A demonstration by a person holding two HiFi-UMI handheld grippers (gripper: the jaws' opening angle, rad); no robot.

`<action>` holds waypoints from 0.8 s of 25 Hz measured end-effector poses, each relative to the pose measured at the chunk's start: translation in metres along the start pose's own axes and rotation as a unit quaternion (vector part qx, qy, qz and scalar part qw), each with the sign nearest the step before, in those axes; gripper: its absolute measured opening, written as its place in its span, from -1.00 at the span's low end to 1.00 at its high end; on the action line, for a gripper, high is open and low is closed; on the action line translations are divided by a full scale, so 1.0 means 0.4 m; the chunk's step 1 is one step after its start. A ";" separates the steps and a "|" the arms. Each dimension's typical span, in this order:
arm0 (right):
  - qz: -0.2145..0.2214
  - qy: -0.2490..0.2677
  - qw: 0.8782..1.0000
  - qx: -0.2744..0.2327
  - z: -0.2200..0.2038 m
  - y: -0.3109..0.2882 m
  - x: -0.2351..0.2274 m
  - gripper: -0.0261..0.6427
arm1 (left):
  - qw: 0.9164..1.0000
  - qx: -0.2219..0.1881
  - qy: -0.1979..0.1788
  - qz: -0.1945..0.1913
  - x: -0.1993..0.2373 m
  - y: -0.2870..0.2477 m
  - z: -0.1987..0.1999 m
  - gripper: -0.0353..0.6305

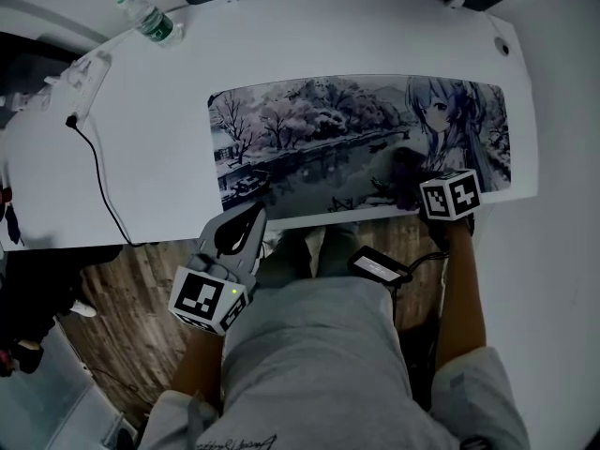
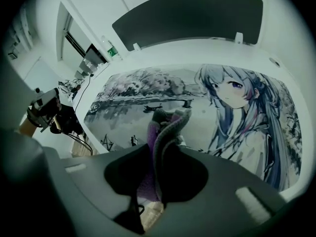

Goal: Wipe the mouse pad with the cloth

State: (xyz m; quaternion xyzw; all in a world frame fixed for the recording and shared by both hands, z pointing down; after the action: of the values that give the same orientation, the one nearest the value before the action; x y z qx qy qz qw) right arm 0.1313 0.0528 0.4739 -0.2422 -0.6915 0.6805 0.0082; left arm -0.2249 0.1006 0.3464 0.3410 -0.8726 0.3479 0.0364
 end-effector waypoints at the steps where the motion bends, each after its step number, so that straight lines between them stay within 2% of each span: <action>1: 0.002 0.004 1.000 0.000 0.006 -0.006 0.016 -0.65 | 1.000 -0.001 0.001 0.003 0.008 0.012 -0.004 -0.84; 5: 0.014 0.020 1.000 0.000 0.032 -0.032 0.080 -0.65 | 1.000 -0.005 0.007 0.016 0.038 0.058 -0.027 -0.84; 9: 0.046 0.034 0.998 -0.001 0.059 -0.062 0.170 -0.65 | 0.999 -0.012 0.016 0.026 0.066 0.105 -0.050 -0.84; 20: 0.061 0.117 0.991 0.017 0.143 -0.140 0.389 -0.65 | 0.997 -0.028 0.046 0.063 0.136 0.212 -0.109 -0.84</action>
State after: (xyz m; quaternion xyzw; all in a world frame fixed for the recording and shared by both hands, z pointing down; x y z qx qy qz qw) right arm -0.0436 0.0553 0.4729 -0.3620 -0.6577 0.6586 0.0519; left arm -0.3267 0.1417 0.3463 0.2684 -0.8991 0.3399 0.0639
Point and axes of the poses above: the fingertips, and each gripper's own axes: y backward along the fingers, x to its left, z out of its top, the point moved 7 cm from there along y, backward along the fingers, and after that the axes turned 10 degrees about x, right-handed, at the moved point
